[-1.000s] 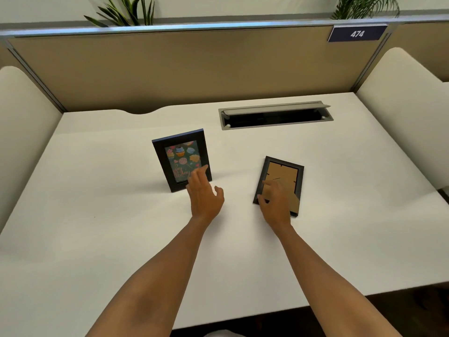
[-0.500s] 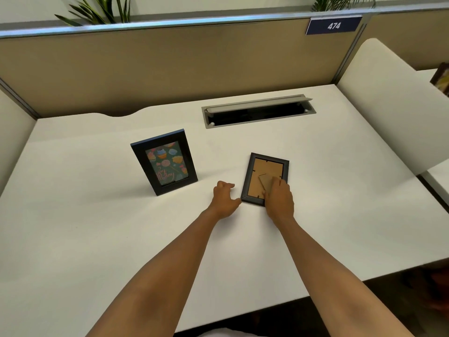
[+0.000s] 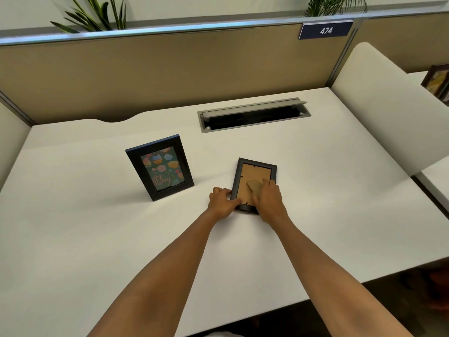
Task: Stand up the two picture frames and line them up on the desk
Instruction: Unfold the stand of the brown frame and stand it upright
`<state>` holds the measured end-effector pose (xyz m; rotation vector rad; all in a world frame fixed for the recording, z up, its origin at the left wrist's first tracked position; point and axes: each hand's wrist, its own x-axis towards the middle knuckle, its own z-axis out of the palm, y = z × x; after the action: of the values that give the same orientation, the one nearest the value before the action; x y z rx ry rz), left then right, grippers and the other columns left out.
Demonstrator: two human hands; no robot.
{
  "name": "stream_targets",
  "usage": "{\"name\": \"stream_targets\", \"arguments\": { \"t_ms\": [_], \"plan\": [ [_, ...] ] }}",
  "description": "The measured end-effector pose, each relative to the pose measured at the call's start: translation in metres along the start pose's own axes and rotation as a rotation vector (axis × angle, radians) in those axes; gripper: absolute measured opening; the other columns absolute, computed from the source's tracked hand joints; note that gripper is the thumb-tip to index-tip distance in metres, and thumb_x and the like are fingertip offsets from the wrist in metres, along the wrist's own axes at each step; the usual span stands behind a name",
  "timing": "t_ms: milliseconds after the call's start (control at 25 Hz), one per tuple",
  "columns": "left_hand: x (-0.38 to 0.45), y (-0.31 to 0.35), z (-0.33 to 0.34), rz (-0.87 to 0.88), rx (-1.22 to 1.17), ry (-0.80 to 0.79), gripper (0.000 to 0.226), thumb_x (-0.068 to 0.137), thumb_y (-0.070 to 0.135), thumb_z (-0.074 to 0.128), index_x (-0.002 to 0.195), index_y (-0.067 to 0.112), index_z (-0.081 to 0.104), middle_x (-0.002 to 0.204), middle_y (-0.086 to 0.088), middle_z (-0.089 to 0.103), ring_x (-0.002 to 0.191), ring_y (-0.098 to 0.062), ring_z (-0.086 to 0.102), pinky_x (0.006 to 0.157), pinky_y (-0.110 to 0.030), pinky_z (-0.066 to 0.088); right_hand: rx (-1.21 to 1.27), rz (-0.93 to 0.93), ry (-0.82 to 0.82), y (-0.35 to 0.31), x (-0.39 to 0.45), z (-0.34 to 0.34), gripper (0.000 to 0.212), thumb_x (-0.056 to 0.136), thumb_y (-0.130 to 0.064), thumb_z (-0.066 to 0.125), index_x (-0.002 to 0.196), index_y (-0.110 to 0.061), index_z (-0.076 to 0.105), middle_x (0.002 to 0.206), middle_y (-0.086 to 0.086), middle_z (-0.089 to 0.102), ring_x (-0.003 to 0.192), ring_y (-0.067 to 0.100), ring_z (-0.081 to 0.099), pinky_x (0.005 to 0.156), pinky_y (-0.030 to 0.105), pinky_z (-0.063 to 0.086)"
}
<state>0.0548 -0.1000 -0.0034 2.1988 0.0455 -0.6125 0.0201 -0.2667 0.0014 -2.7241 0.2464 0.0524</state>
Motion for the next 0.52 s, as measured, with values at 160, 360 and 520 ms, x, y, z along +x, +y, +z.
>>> {"name": "stream_targets", "arguments": {
  "t_ms": [160,360,520],
  "plan": [
    [0.0,0.0,-0.007,-0.031,-0.286,-0.068,0.048,0.083,0.034,0.074,0.122,0.008,0.062,0.115,-0.008,0.067,0.106,-0.025,0.064,0.094,-0.038,0.053,0.166,-0.09,0.034,0.006,-0.01,-0.001,0.054,0.103,-0.025,0.052,0.147,-0.001,0.034,0.142,0.016,0.043,0.126,0.031,0.045,0.106,0.039,0.043],
    [-0.009,0.004,-0.005,0.104,-0.268,-0.015,0.05,0.079,0.031,0.08,0.122,0.014,0.061,0.108,0.002,0.067,0.095,-0.017,0.064,0.071,-0.019,0.052,0.201,-0.178,0.107,0.007,-0.007,-0.013,0.051,0.101,-0.028,0.058,0.144,-0.005,0.042,0.14,0.013,0.05,0.127,0.028,0.05,0.103,0.037,0.048],
    [-0.011,0.007,-0.004,0.203,-0.304,0.122,0.053,0.079,0.03,0.08,0.125,0.018,0.057,0.106,0.01,0.061,0.093,-0.011,0.059,0.069,-0.013,0.047,0.19,-0.278,0.153,0.008,0.006,-0.033,0.049,0.096,-0.029,0.065,0.138,-0.008,0.049,0.133,0.01,0.058,0.118,0.026,0.058,0.092,0.034,0.054]
  ]
}}
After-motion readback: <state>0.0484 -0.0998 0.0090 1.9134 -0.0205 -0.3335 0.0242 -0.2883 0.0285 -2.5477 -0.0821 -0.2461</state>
